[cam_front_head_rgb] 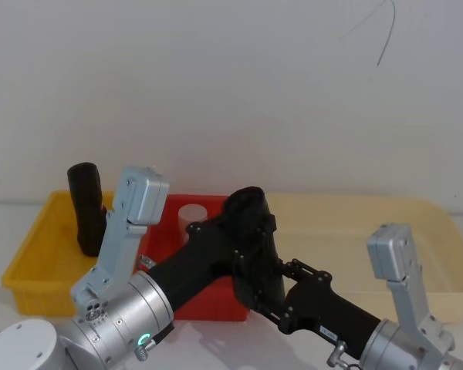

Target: Pick up the garbage bag with the one hand and transfer it to the other hand.

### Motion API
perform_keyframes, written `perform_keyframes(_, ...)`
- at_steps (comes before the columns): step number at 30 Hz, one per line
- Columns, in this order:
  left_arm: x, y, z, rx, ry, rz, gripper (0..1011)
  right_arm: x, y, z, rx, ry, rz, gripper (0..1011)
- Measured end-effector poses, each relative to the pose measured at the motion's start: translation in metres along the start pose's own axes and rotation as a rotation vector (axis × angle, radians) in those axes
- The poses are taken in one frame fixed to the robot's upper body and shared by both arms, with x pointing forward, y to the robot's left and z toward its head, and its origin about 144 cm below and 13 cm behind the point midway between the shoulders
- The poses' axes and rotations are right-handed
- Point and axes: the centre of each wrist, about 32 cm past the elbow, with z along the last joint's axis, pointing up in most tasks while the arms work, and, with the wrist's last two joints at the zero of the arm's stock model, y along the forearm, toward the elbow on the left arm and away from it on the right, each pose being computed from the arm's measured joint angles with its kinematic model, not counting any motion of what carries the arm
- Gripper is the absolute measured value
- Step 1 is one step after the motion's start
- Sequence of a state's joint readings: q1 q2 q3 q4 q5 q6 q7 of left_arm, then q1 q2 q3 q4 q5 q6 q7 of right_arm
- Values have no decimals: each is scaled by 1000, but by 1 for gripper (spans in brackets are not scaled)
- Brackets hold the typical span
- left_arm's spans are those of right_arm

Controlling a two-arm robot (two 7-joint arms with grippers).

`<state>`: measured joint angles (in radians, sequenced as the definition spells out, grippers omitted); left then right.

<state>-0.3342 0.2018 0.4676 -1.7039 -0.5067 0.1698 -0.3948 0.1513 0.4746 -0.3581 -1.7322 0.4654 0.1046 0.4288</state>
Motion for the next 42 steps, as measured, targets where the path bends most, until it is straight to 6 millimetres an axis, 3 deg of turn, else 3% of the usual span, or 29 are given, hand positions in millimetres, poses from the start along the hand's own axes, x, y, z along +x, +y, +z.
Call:
perform_keyframes(8,0,0,0,-1,0,0,390,0,3,1,6,13,4,583)
perform_keyframes(30,0,0,0,0,0,-1,1002,6,-2,3,49,16,-71,581)
perform_keyframes(42,0,0,0,0,0,-1,1001,23,-12,4,59,24,-210,581)
